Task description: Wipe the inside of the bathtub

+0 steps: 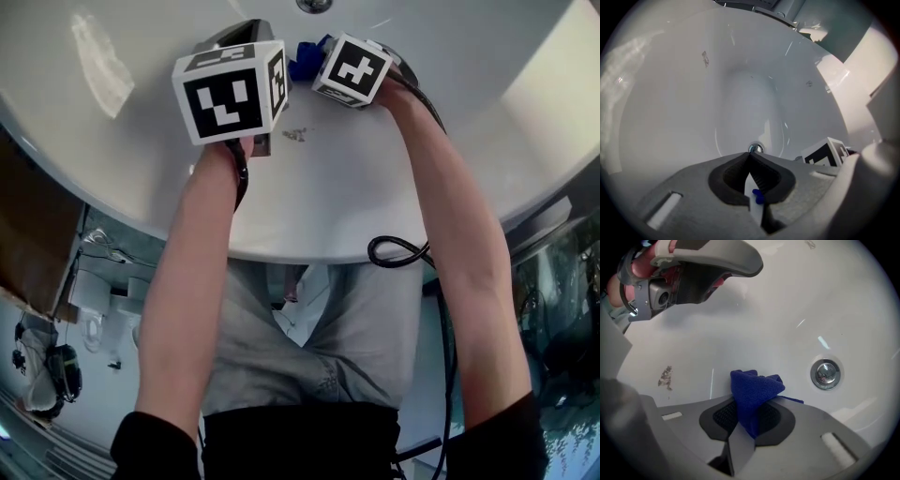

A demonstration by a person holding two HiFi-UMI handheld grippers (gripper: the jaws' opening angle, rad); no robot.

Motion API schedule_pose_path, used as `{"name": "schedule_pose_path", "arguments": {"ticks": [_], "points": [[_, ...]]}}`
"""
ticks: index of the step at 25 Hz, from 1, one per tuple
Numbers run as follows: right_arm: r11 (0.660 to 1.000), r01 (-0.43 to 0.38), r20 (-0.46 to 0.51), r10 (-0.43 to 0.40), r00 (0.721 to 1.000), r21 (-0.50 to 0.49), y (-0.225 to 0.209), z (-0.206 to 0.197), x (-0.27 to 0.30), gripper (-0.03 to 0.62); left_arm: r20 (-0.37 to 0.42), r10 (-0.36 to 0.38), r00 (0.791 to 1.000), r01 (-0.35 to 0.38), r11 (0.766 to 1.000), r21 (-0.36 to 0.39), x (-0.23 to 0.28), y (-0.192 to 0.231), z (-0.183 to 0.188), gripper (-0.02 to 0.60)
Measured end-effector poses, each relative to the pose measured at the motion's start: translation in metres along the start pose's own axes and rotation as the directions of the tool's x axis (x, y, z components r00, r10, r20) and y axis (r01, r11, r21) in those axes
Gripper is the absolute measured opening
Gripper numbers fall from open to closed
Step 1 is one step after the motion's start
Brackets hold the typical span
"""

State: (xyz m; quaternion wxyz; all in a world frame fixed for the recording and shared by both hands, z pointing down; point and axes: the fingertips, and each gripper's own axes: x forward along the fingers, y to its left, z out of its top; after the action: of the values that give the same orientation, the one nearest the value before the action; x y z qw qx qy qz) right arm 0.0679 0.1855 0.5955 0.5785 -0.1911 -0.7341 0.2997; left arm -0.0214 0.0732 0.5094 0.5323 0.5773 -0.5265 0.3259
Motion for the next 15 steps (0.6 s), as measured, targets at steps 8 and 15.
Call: {"name": "schedule_pose_path", "arguments": {"ticks": [8, 15], "points": [[1.0, 0.003, 0.03, -0.002, 1.0, -0.024, 0.048, 0.002, -0.022, 0.074, 0.033, -0.05, 0.998, 0.05, 0.999, -0.004, -0.034, -0.017, 0.012, 0.003], [0.998, -0.065, 0.035, 0.065, 0.997, -0.011, 0.092, 0.012, -0.04, 0.074, 0.048, -0.059, 0.997, 0.058, 0.998, 0.01, -0.057, -0.019, 0.021, 0.003]]}}
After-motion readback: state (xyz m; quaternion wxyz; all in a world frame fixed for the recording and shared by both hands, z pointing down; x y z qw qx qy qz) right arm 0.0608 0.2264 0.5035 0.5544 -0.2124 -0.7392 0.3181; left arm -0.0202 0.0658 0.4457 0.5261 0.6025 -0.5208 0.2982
